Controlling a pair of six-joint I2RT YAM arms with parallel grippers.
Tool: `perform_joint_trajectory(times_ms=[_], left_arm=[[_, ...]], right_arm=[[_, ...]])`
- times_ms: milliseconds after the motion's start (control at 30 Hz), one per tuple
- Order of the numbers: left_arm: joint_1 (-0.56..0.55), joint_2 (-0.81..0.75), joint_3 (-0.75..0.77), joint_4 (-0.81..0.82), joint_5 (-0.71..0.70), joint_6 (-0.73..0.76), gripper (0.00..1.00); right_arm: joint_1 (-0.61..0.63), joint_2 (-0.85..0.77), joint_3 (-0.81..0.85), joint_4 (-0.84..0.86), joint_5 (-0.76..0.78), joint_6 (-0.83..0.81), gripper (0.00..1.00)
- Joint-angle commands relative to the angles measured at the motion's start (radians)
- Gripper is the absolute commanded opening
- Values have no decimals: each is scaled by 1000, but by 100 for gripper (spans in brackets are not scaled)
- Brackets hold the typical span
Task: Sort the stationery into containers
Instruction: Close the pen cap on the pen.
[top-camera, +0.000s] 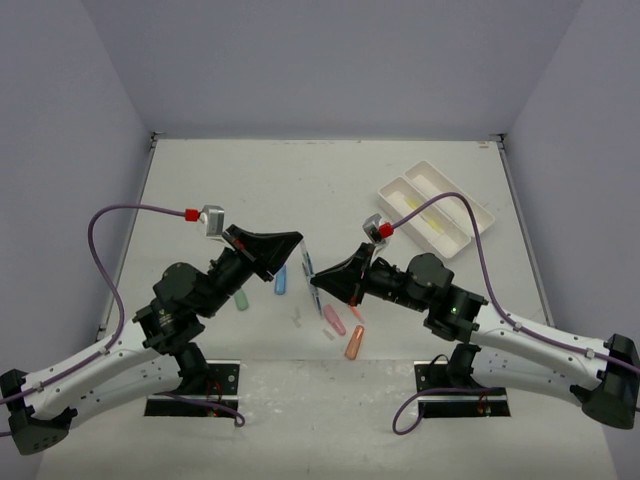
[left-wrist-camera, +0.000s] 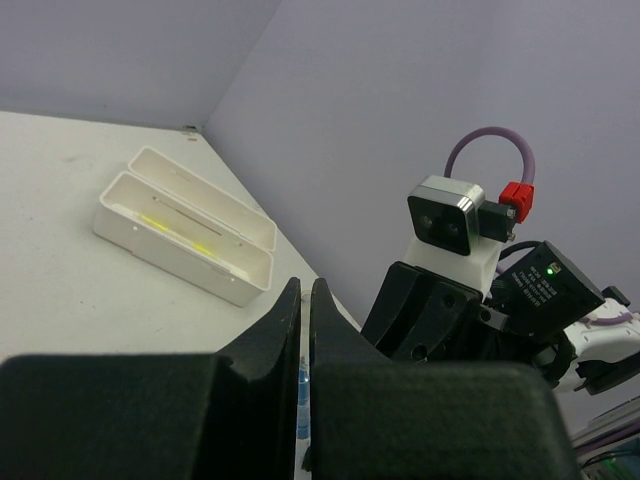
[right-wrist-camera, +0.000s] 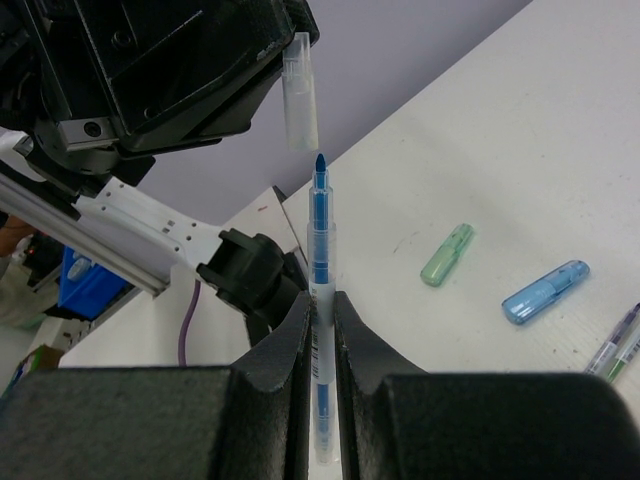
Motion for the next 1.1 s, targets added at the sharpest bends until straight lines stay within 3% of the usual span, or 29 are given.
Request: perform_joint_trajectory(times_ms=[0,1067], left_arm=[[-3,-11,30,4,-32,33,0],[-3,19,-20,54,25,2,0]], right_arm=[[5,-15,32,15,4,-8,0],[4,-18,83,-22,29,-18,0]])
